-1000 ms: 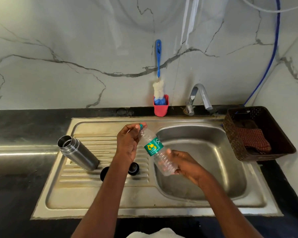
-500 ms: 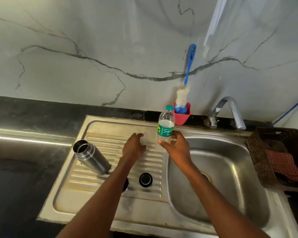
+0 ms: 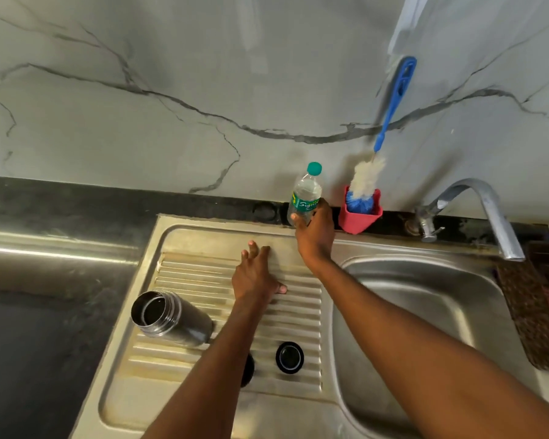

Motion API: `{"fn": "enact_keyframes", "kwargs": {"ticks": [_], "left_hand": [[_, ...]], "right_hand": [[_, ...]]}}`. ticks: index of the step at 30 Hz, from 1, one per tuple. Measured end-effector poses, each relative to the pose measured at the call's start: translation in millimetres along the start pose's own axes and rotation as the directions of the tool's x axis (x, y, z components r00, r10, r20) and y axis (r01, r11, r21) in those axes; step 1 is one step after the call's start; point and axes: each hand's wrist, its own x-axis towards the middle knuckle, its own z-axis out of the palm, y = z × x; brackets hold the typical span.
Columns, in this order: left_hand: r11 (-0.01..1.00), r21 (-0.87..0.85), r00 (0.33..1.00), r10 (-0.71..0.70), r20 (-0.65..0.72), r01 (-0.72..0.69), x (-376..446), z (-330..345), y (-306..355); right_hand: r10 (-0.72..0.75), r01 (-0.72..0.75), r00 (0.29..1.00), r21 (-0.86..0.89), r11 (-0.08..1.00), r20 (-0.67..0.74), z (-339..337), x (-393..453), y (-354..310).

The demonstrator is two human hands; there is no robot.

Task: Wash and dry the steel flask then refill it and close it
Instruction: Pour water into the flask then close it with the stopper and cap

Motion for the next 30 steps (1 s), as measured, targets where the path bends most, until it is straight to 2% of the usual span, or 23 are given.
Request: {"fn": "enact_keyframes", "kwargs": {"ticks": [9,15,22,28,30], "left_hand": [[0.999,0.036,1.0,-0.022,-0.019,0.022,0,-3,8],[0.998,0.059,1.0,-0.011,-0.029,0.012,3,1,4],[0.998,0.064,1.0,0.014,-0.021,-0.013,0,-2,3],[0.997,0.048,0.998,0.056,0.04,-0.058,-6,-4,-2],[0.995,-0.023,0.995,0.094,0.038,-0.093,-15,-3,-5]], "right_hand": [[0.072,-0.072,0.997,-0.079,0.994,-0.003,18,6,-4],[0.161,-0.163,0.986,-0.066,0.984,-0.033,6,-11,-8],[0.076,-0.073,0.991,0.027,0.997,-0.106,-36,-67,6],[0.127,-0.147,0.98,0.124,0.981,0.151,-78,-155,16],[0.107,-0.144,0.956,0.117,0.983,0.273,-89,-178,21]]}}
